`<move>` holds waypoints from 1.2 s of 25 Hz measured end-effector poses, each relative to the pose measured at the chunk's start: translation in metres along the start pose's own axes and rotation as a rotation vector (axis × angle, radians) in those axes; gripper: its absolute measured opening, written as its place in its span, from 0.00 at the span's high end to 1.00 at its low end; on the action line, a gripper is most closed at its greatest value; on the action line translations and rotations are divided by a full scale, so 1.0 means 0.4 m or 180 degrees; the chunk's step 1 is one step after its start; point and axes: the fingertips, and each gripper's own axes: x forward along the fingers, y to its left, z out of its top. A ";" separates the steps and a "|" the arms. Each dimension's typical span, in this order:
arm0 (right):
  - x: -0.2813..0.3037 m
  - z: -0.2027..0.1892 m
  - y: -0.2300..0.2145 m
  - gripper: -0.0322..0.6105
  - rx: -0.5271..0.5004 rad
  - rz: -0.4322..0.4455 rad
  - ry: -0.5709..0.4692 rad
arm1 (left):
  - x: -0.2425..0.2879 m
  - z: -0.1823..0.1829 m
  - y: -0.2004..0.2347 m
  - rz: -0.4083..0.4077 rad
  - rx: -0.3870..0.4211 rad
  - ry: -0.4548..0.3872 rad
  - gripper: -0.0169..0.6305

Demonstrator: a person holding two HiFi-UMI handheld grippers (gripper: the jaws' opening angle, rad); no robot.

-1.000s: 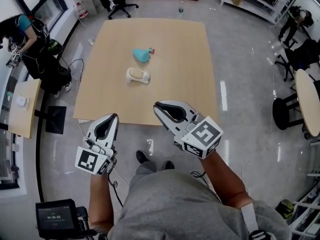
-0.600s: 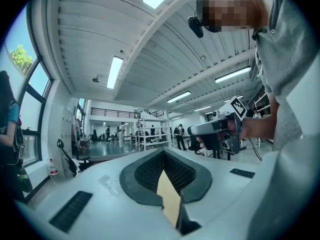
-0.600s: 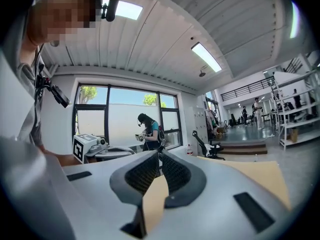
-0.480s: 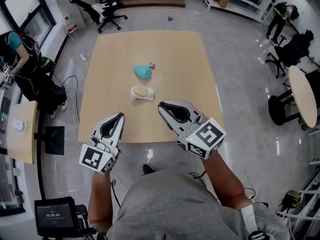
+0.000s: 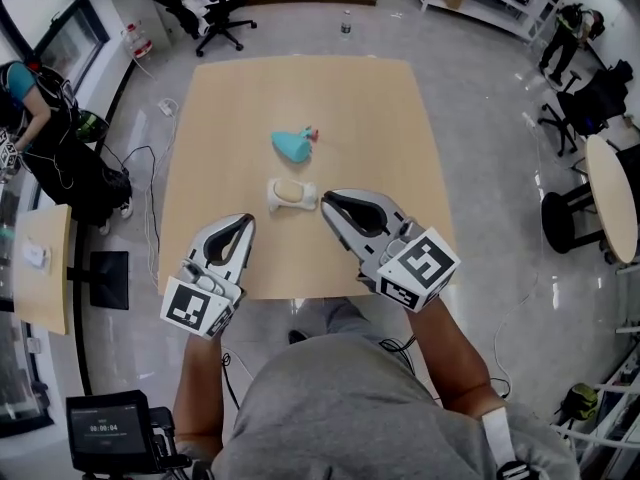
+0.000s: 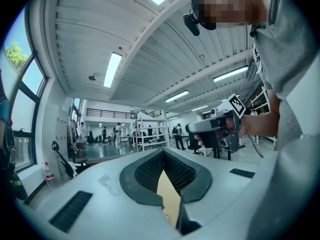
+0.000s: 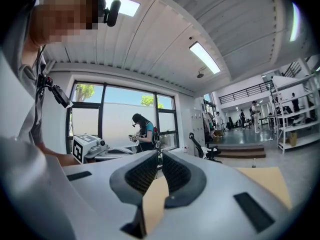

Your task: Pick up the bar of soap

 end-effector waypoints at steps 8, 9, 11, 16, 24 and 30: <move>0.139 -0.074 -0.140 0.93 0.0078 0.0198 0.0141 | 0.150 -0.095 0.116 0.0027 -0.0044 0.0130 0.96; 0.155 -0.083 -0.159 0.91 0.0098 0.0214 0.0167 | 0.169 -0.107 0.129 0.0013 -0.0050 0.0149 0.96; 0.193 -0.108 -0.193 0.87 0.0131 0.0264 0.0237 | 0.206 -0.138 0.154 -0.0031 -0.0074 0.0210 0.96; 0.296 -0.220 -0.247 0.77 0.0183 0.0441 0.0532 | 0.275 -0.268 0.196 -0.0192 -0.0148 0.0551 0.96; 0.410 -0.416 -0.306 0.64 -0.0027 0.0879 0.1134 | 0.347 -0.479 0.190 -0.0906 0.0085 0.1158 0.73; 0.447 -0.580 -0.327 0.62 -0.0244 0.1111 0.1623 | 0.368 -0.634 0.193 -0.1224 0.0296 0.1574 0.62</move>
